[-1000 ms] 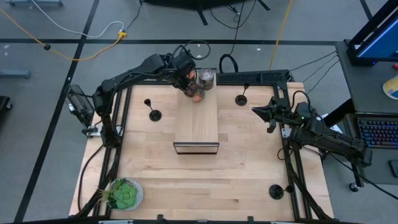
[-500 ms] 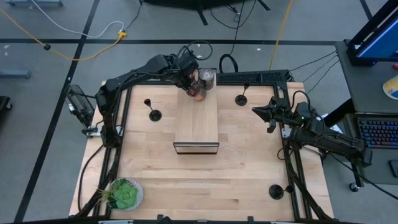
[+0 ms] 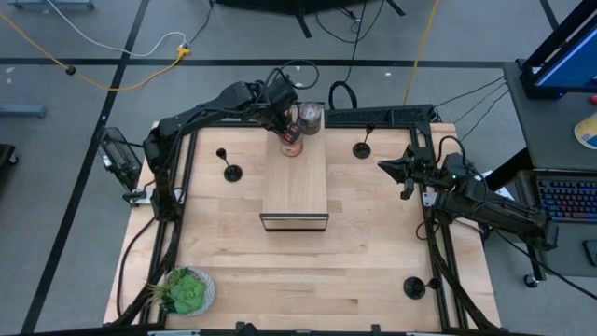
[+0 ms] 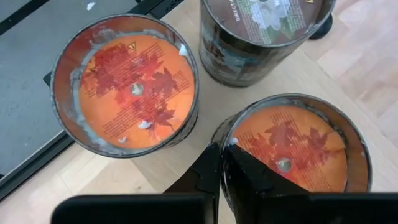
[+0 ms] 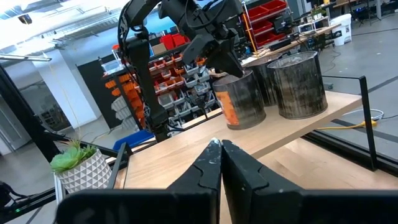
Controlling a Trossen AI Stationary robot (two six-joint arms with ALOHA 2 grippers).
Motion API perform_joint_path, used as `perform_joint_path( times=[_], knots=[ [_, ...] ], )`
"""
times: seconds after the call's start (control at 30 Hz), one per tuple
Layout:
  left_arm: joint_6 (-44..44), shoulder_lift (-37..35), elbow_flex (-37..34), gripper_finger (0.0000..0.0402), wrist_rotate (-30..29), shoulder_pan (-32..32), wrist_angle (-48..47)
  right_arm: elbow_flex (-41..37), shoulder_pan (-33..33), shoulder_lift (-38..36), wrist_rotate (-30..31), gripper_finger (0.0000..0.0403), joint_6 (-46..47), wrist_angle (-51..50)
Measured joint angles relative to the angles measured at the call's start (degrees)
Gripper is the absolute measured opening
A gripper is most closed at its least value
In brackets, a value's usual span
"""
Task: Pick & Place candle stick holders
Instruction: Put the orange scented candle on the shelf
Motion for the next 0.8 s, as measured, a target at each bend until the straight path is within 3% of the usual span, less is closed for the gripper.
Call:
perform_joint_path(
  times=[0.3, 0.6, 0.8],
  knots=[
    [1.46, -0.08, 0.64, 0.0027, 0.07, 0.11, 1.22, 0.00, 0.01, 0.00, 0.00, 0.0004, 0.00, 0.00],
    [2.71, -0.17, 8.49, 0.0019, 0.21, 0.13, -0.13, 0.00, 0.02, 0.00, 0.00, 0.0004, 0.00, 0.00],
    [1.43, -0.24, 11.58, 0.0004, 6.28, -4.21, -4.96, 0.00, 0.00, 0.00, 0.00, 0.0004, 0.00, 0.00]
  ],
)
